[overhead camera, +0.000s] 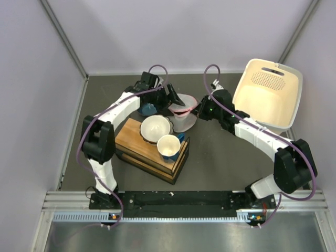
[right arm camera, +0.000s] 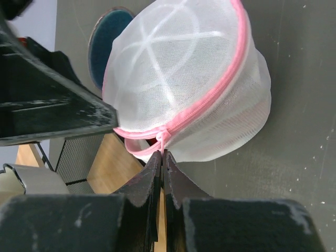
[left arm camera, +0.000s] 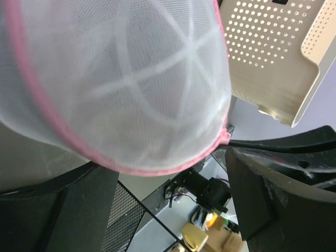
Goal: Unzip the laundry bag and remove the bra
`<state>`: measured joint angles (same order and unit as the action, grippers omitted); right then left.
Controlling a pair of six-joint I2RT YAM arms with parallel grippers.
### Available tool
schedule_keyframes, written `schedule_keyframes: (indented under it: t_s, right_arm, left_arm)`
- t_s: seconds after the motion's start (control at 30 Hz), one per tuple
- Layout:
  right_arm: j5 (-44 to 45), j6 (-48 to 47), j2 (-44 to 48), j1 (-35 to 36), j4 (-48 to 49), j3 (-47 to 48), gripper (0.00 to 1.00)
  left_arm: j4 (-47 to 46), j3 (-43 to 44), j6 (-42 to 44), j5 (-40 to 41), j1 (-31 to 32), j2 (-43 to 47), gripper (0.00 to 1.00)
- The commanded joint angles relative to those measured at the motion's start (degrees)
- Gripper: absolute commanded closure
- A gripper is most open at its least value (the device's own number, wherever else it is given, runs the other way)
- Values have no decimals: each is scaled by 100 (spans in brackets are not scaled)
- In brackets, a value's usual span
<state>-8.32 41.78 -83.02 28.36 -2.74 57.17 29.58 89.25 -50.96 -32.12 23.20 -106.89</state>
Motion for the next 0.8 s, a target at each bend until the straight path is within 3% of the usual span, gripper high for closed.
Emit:
schedule_keyframes:
  t_s: [0.0,0.17,0.4,0.53,0.77]
  right_arm:
    - [102,-47,67,-85,230,233,100]
    - [129,-100,181,-76,239,234,100]
    - [41,49,155,-76,414,198,100]
    - [67,111,85,-76,538,198,100]
    - [-82,348,-267,-67,819,304,100]
  left_arm:
    - [-567,486,-239,-724,26,-463,15]
    - [-480,1461,-230,-743,44,-1166,17]
    - [276,3914,-19,-725,0,-2353,20]
    - [338,3706,164,-524,-70,-2030,20]
    - [382,2494,481,-189,-88,-1133,19]
